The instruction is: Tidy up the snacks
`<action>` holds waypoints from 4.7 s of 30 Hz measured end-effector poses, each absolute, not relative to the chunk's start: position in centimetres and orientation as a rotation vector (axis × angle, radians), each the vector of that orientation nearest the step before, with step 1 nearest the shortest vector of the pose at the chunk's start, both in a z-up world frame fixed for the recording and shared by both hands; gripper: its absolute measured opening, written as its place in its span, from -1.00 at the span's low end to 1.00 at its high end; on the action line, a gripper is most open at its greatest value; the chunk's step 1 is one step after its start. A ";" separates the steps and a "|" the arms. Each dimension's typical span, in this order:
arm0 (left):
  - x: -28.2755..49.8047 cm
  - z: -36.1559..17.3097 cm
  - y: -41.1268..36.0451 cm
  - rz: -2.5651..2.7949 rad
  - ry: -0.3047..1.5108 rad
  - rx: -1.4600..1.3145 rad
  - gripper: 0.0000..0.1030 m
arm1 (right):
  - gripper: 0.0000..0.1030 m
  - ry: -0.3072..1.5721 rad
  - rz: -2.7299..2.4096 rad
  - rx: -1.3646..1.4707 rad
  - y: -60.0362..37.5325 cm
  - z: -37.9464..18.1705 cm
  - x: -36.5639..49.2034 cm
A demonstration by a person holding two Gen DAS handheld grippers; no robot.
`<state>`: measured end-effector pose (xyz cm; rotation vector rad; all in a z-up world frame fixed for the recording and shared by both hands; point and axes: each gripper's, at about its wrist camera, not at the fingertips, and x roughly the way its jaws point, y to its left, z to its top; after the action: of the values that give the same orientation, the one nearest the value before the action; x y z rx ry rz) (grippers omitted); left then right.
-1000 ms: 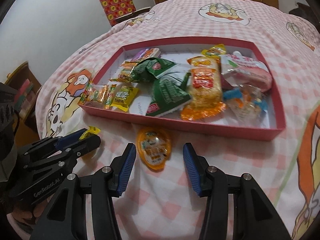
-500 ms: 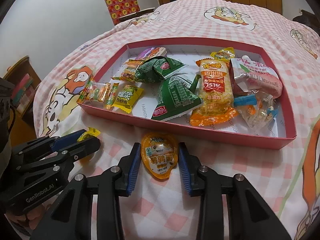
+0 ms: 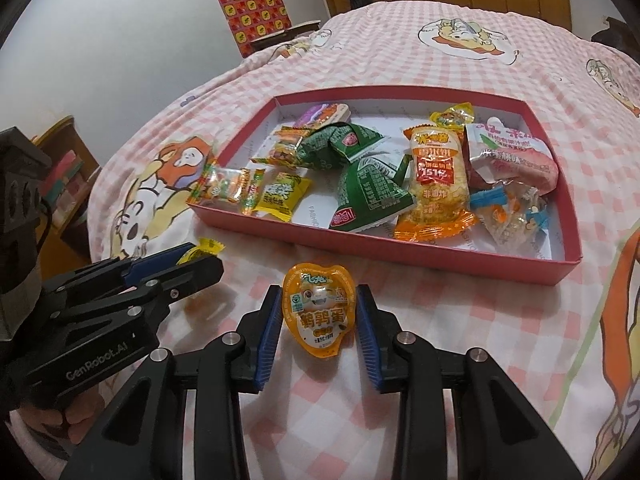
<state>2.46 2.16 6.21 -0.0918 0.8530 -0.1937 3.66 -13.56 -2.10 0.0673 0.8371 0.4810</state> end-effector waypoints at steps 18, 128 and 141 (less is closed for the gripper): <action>6.3 10.3 -0.8 -0.256 0.791 -0.039 -0.48 | -0.29 0.791 0.467 0.079 -15.5 1.3 5.3; 8.9 9.2 -1.6 -0.075 0.829 -0.025 0.88 | 0.54 0.656 0.356 0.117 -19.3 4.0 7.5; 5.3 6.7 -0.5 -0.022 0.846 0.000 0.88 | 0.54 0.703 0.304 0.119 -19.1 1.0 3.8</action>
<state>5.35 -0.54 6.74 -0.0003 0.8459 -0.0217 3.75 -19.10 1.03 0.1192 0.7026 0.3035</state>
